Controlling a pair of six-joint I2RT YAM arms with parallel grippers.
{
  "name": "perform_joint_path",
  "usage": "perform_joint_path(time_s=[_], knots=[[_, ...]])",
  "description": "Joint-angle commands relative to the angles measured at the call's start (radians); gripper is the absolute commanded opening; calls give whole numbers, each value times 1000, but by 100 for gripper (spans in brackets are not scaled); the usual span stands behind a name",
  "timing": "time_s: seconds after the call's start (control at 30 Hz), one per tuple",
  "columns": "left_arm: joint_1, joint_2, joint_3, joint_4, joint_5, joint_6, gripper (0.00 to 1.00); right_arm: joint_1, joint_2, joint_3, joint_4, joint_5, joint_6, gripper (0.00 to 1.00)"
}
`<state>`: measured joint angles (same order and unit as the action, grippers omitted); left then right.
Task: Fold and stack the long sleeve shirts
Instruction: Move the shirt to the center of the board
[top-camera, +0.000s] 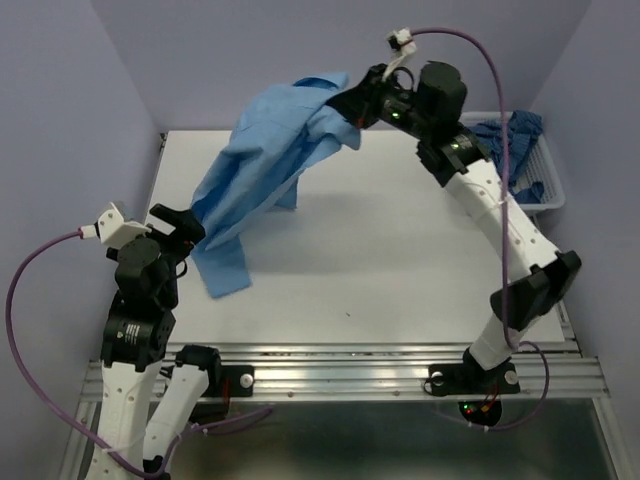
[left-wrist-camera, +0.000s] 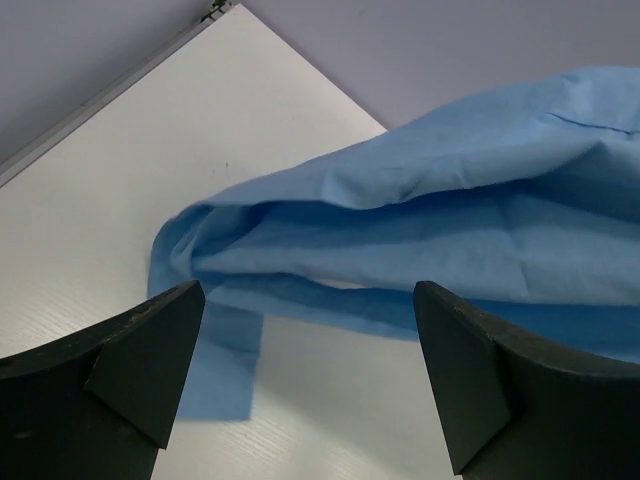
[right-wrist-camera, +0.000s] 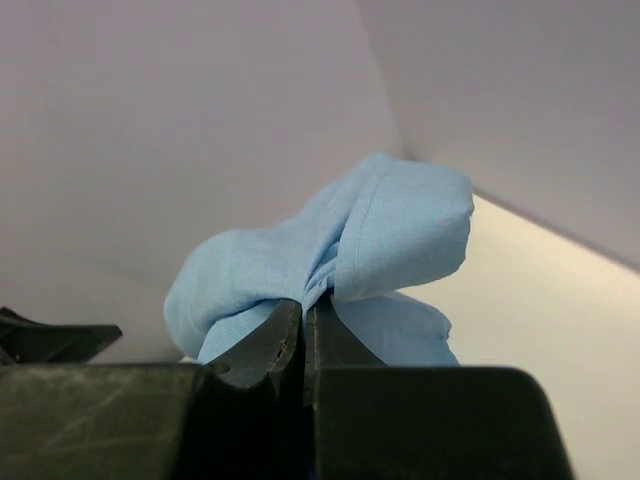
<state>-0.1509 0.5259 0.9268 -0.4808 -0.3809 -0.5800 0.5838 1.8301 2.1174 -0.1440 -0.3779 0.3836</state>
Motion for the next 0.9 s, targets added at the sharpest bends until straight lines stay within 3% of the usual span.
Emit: perform_joint_path(time_s=[0.0, 0.03, 0.13, 0.2, 0.23, 0.4, 0.57, 0.73, 0.87], knots=[[-6, 42, 6, 25, -6, 5, 99, -223, -250, -322, 80, -39, -6, 9], [-6, 57, 0, 30, -3, -4, 99, -255, -282, -503, 72, -86, -31, 14], [-6, 97, -25, 47, 17, -14, 99, -325, -374, -696, -32, -52, -167, 32], [-6, 130, -39, 57, 36, -30, 99, -337, -390, -752, -147, 84, -253, 69], [-4, 143, -52, 70, 48, -43, 99, -337, -391, -735, -199, 121, -268, 99], [-6, 245, -89, 113, 73, -90, 99, -337, -417, -671, -278, 155, -273, 100], [-6, 380, -95, 154, 50, -124, 99, -337, -483, -786, -267, 171, -229, 100], [13, 647, 41, 142, -41, -178, 99, -326, -494, -939, -252, 217, -186, 100], [100, 856, 154, 128, -9, -196, 99, -326, -500, -999, -261, 325, -184, 100]])
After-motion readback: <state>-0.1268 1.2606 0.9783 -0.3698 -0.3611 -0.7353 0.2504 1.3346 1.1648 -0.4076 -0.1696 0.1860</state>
